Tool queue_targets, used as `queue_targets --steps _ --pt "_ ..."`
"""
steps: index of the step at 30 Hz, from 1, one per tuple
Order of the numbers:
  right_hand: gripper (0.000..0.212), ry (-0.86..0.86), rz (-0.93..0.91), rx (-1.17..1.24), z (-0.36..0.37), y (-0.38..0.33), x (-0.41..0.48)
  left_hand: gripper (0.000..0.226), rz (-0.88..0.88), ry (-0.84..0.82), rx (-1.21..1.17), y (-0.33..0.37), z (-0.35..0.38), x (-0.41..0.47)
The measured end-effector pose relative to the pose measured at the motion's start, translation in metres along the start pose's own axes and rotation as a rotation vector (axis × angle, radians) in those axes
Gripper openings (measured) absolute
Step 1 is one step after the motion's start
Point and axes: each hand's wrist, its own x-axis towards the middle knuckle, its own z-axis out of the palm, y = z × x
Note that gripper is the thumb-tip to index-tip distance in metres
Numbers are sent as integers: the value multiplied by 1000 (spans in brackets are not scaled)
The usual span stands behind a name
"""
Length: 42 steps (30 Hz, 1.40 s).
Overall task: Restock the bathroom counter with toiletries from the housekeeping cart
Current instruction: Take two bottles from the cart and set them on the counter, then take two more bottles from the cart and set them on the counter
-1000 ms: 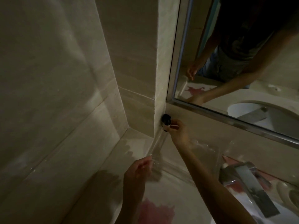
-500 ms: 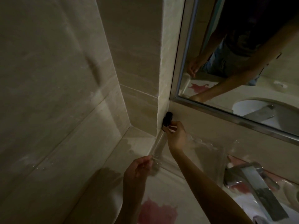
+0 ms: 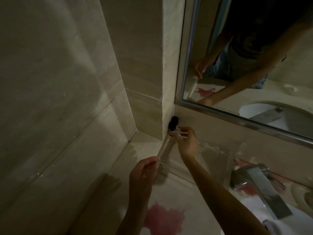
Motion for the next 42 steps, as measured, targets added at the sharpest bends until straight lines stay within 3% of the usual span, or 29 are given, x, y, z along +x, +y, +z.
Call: queue_targets --steps 5,11,18,25,31,35,39,42 --pt "27 -44 -98 3 -32 0 -29 16 81 -21 92 10 2 -17" --pt "9 -97 -199 96 -77 -23 -87 16 116 -70 28 20 -6 -57" --pt "8 -287 -272 152 -125 -53 -166 17 148 -69 101 14 -32 -109" --pt "6 -393 -316 244 -186 -59 -241 16 263 61 165 7 -52 -178" --pt "7 -599 -389 246 -233 -42 -300 19 290 271 290 -24 -69 -261" --pt "11 -765 -374 242 -244 -28 -342 36 202 463 175 -67 -90 -328" --pt "8 -926 -341 166 -250 -17 -377 23 135 561 144 -83 -102 -393" --pt "11 -1019 -445 61 -266 -14 -392 21 97 576 178 -87 -103 -426"
